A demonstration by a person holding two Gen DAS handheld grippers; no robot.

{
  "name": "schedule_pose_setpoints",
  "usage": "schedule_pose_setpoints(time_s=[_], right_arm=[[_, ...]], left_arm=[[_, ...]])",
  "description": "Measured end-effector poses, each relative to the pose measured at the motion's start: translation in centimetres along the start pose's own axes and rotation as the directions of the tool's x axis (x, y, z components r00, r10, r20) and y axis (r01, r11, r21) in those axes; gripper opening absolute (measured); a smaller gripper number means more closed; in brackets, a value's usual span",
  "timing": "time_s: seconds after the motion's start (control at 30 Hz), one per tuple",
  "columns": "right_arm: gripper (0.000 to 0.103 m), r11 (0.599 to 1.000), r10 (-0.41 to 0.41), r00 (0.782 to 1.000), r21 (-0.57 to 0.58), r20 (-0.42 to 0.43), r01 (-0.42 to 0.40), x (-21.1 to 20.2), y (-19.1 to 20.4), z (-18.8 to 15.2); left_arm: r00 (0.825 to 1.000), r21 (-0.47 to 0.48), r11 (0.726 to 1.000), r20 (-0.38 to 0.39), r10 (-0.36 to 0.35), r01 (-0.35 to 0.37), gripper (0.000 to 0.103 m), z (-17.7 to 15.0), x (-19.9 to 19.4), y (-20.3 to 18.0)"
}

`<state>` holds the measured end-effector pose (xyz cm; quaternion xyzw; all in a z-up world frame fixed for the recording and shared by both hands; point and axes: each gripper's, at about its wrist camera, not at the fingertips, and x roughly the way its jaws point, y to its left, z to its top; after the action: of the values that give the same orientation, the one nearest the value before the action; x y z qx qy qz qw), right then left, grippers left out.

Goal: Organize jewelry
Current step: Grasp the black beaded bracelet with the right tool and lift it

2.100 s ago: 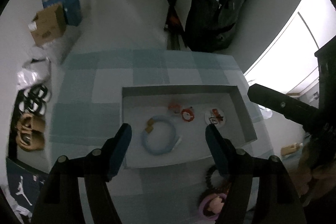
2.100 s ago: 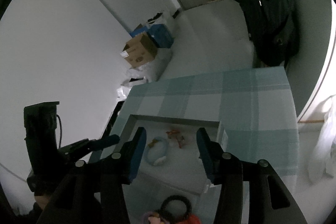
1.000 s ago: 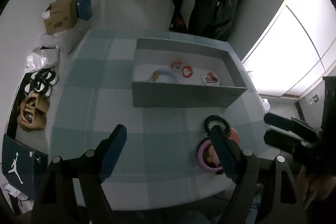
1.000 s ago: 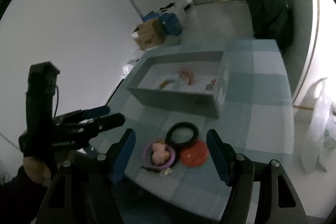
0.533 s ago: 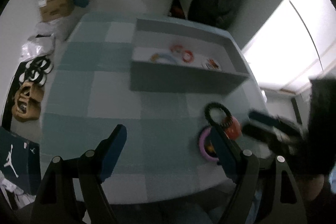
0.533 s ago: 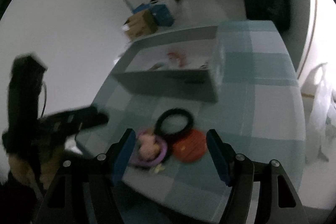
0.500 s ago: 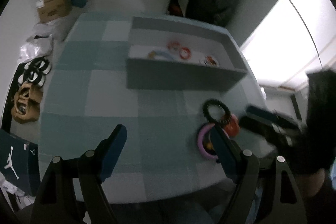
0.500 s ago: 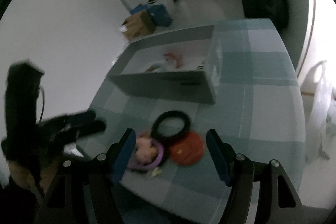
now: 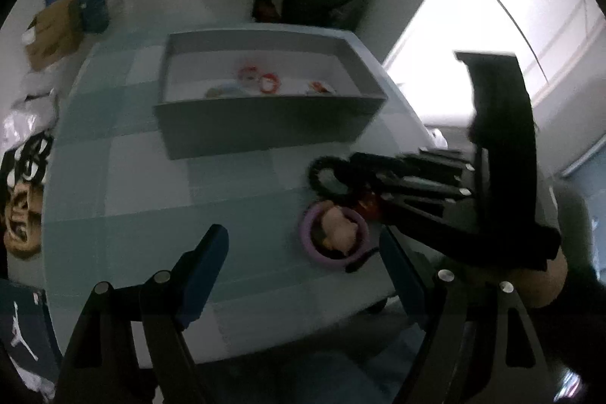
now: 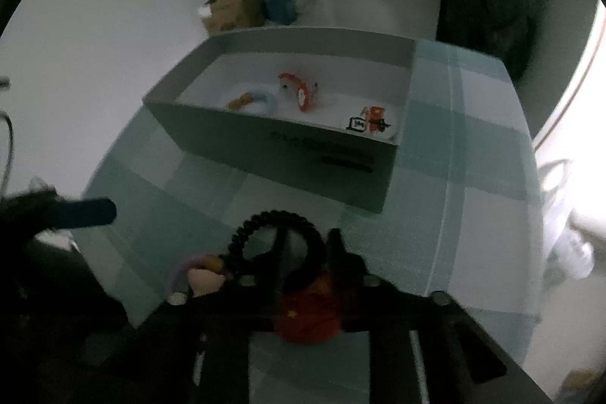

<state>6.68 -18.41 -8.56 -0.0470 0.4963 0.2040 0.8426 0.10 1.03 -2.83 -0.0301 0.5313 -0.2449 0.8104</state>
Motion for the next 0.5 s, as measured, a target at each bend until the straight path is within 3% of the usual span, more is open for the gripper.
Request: schedule_pose_setpoints(time_s=[0.17, 0.5], right_arm=[[0.008, 0.999, -0.016, 1.0, -0.038, -0.006, 0.015, 0.0, 0.4, 0.2], [0.008, 0.992, 0.079, 0.996, 0.095, 0.043, -0.083, -1.6, -1.9, 0.7]], left_arm=[[0.998, 0.041, 0.999, -0.062, 0.0, 0.003, 0.078, -0.5, 1.2, -1.2], [0.996, 0.093, 0.995, -0.076, 0.044, -0.037, 0.078, -0.4, 2.2, -3.0]])
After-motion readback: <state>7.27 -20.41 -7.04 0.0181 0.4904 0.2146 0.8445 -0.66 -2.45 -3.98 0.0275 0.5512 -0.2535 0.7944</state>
